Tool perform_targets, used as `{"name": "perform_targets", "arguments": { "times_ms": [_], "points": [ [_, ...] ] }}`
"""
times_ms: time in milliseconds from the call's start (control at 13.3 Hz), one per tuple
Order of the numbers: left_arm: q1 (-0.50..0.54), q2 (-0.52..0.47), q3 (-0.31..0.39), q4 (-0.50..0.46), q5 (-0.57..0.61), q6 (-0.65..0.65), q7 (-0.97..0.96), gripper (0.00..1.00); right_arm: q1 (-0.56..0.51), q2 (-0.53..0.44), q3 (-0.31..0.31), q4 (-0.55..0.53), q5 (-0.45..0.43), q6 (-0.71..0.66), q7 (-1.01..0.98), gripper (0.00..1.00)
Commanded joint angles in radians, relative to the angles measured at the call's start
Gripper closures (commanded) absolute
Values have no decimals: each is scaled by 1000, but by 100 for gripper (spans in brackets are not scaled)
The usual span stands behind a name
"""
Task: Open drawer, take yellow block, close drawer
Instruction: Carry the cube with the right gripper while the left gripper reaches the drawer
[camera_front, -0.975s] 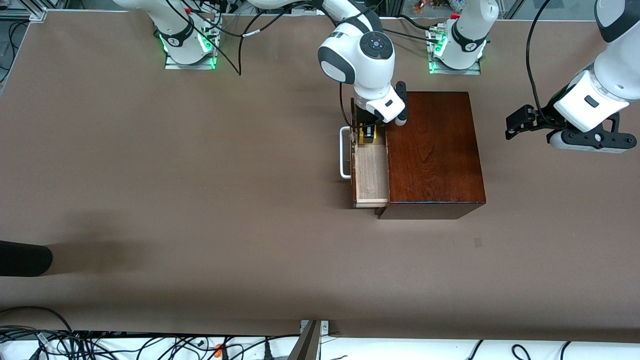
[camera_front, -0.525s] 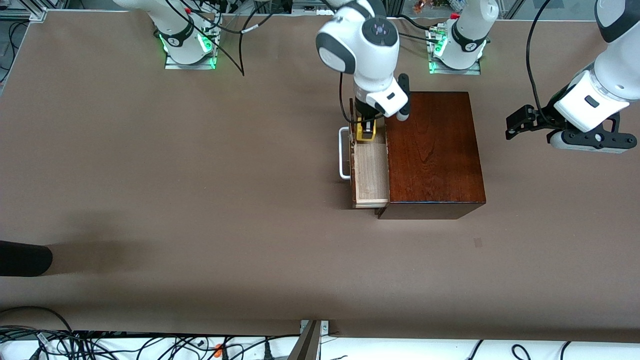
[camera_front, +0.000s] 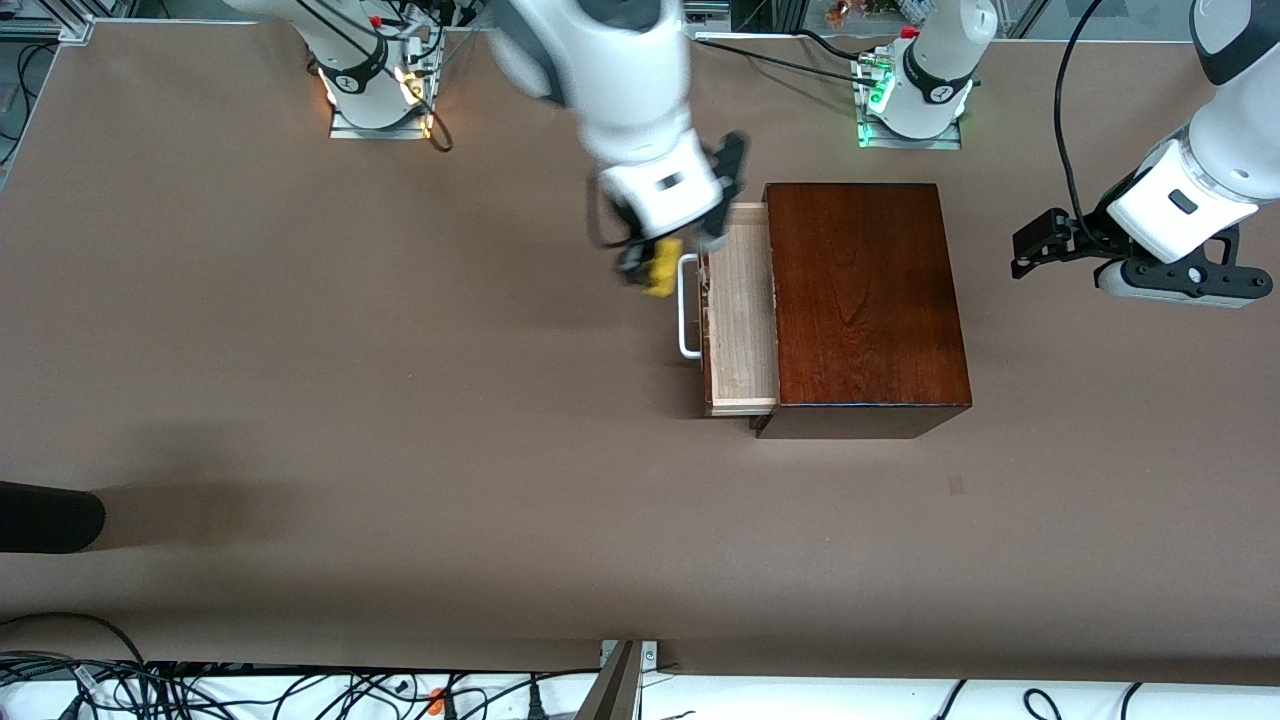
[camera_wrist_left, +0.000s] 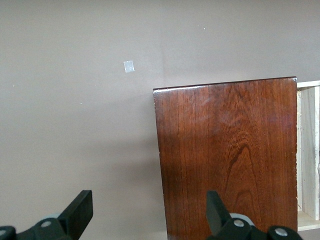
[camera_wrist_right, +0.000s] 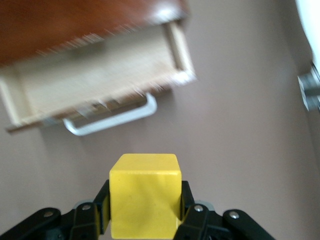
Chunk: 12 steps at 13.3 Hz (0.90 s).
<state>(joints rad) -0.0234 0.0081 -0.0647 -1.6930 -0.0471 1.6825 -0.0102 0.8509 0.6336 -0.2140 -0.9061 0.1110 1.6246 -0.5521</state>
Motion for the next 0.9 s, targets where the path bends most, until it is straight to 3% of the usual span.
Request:
{"name": "perform_targets", "arguments": {
  "times_ms": [0,150,300,525,600,825],
  "points": [
    [3,12,-6,29,6,-21,27,0,-88,-32,-57,-11,13,-67,32,100],
    [-6,12,-7,39,4,-20,27,0,-117,-51,-139,-23,15,-77,49,100],
    [-24,23,-13,55,4,-21,36,0,-212,-107,-134,-136,27,-69,78,100],
    [-61,24,-23,53,-2,-23,120,0,-304,-288,-128,-525,32,120,101,100],
    [-69,24,-24,50,-19,-42,143,0,-356,-336,-98,-644,38,192,103,100],
    [-72,77,-81,52,-83,-79,261,0,-481,-338,-79,-789,36,259,118,100]
  ]
}}
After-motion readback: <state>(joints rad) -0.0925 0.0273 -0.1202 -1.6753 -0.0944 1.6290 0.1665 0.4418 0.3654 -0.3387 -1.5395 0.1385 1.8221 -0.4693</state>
